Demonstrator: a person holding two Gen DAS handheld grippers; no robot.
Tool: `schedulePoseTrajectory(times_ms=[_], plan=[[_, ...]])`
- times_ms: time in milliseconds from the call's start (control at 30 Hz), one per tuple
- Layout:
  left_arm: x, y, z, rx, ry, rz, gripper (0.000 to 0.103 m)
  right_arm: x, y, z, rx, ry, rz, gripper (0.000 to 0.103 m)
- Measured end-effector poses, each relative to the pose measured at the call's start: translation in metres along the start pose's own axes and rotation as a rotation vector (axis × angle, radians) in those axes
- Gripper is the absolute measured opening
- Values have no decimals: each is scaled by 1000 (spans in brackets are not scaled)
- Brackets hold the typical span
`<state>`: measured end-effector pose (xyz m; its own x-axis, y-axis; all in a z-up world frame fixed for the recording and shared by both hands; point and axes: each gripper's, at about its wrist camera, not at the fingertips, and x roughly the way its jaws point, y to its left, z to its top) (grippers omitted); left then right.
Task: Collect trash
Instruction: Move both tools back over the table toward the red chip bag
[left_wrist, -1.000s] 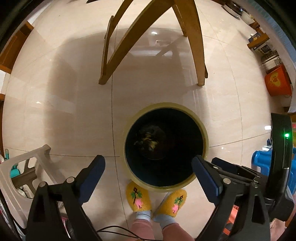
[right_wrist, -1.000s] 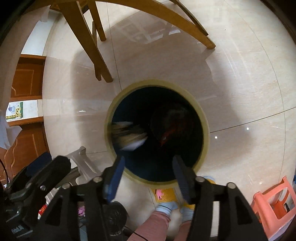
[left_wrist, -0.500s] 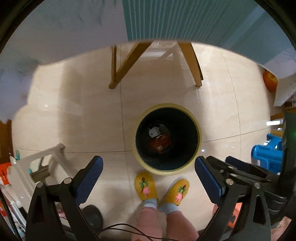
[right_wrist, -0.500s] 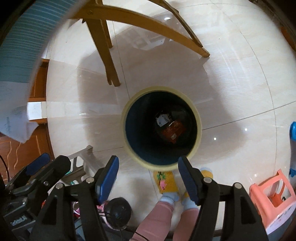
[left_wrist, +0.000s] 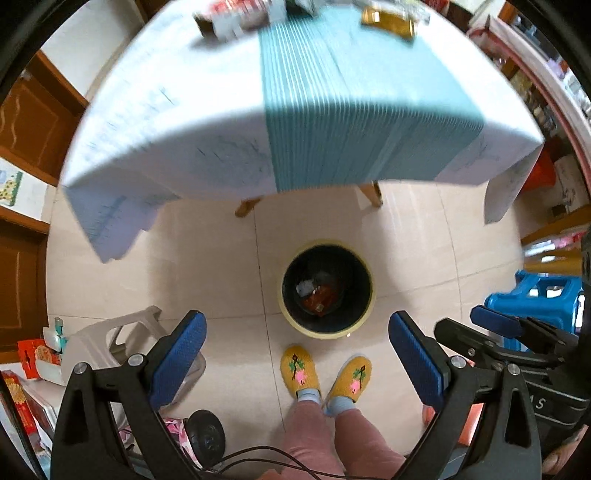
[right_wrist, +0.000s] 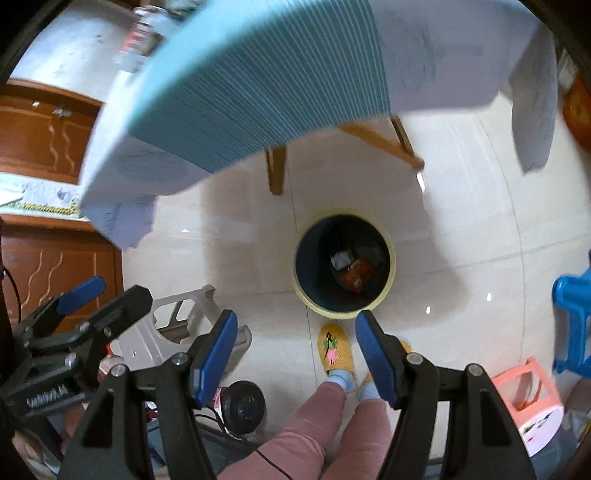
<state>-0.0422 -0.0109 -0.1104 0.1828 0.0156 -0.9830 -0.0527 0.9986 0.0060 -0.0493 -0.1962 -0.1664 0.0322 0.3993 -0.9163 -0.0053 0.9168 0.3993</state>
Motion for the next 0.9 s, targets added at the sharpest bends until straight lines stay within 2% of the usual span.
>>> schedulePoseTrajectory(times_ms=[167,233,333,667,767,900], plan=[[-46,13,5,-62,-26,-23,95,-50,19,2,-75,-72,8,67],[-63,16,6,-77,-43,-37,87,-68,25,5,-92,-104,17,67],[-89,20,7,-97,-84,-28,87,-95,36,7,-124,-156,34,67],[-166,29,17,-183,-296,-11,87,-165,71,25,-259,-301,52,67],[-184,28,18,-183,-359,-16,87,-179,80,31,-302,-324,58,67],[-209,20,17,-154,-454,29,87,-195,93,41,-356,-347,65,67]])
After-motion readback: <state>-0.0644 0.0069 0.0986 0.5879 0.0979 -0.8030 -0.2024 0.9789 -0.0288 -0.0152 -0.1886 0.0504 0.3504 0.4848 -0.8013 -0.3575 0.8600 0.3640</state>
